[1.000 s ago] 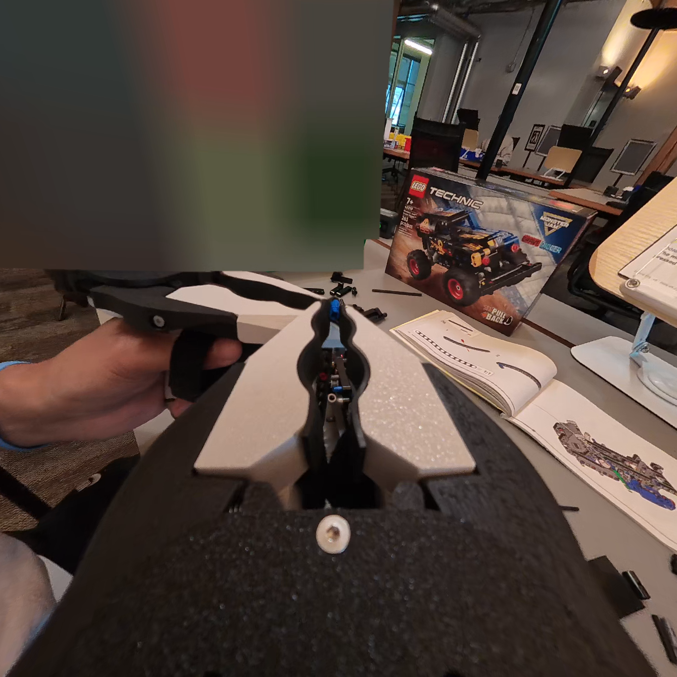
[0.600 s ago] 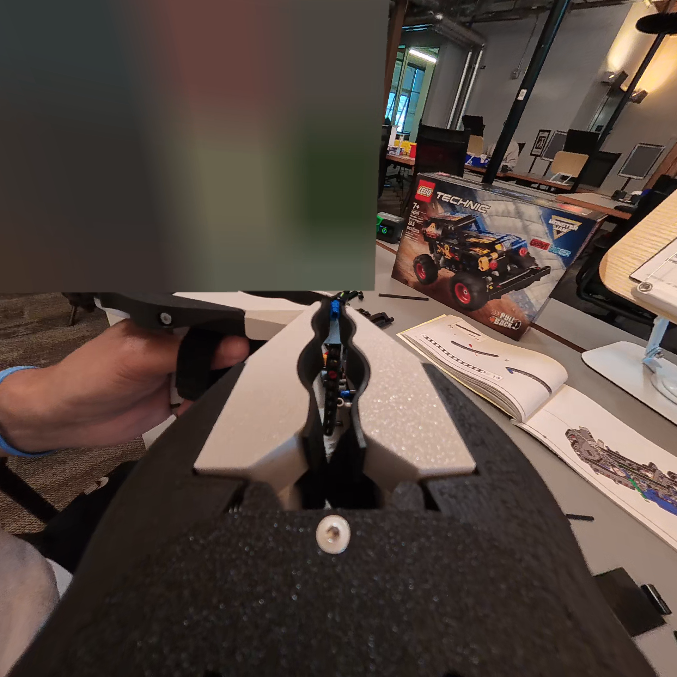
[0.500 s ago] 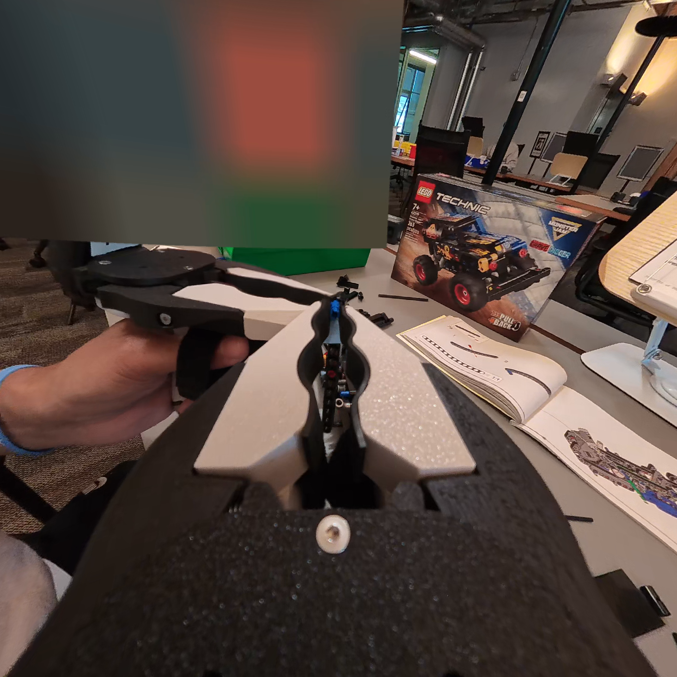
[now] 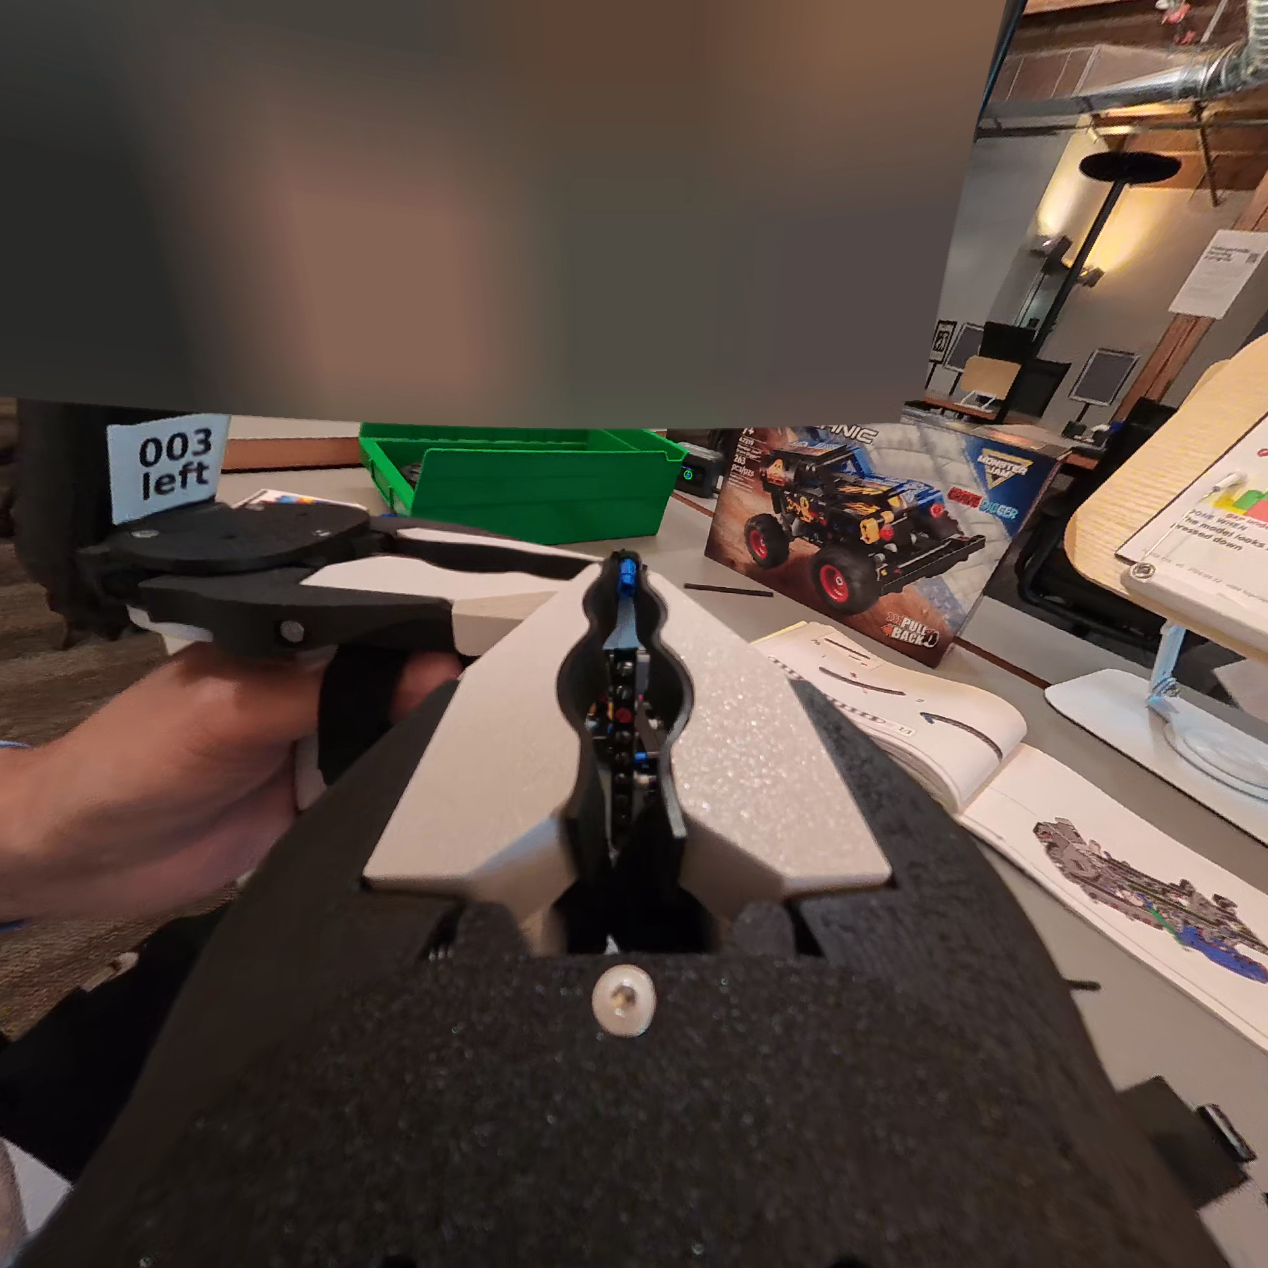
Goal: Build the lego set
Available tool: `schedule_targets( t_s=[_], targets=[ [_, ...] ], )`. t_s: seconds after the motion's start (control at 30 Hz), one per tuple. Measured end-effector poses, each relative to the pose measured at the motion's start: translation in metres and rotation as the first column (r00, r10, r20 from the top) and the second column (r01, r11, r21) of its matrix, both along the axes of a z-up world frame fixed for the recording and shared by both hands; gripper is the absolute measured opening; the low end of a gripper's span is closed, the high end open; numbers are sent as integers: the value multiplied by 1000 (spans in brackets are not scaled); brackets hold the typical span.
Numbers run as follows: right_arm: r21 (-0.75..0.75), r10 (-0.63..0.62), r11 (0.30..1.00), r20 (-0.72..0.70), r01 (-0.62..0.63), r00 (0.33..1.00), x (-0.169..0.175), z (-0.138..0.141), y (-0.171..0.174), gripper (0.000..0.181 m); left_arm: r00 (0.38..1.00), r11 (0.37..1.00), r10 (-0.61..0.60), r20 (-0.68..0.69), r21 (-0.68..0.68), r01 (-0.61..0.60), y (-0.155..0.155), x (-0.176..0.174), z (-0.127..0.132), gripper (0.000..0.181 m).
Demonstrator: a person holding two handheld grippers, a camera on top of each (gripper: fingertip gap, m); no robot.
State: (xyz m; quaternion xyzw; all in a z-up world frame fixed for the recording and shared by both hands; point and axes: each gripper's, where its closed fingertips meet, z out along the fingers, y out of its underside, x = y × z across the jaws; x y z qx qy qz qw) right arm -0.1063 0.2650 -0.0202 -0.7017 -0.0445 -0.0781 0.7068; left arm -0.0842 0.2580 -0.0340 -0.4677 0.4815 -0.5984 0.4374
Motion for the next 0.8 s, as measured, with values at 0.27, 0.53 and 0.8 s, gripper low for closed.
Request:
schedule_targets(
  t_s=[0.27, 0.53, 0.8],
  targets=[
    [27, 30, 999, -81, -28, 996, -4, 2, -4, 4, 989, 941, 125, 84, 307, -145, 4, -3, 4, 7],
    [74, 64, 996, -201, -50, 977, -5, 3, -8, 4, 989, 944, 131, 73, 296, -147, 0, -4, 4, 7],
    [134, 64, 990, -223, -34, 973, -4, 2, -8, 3, 979, 921, 185, 84, 334, -202, -1, -2, 4, 7]
  ],
)
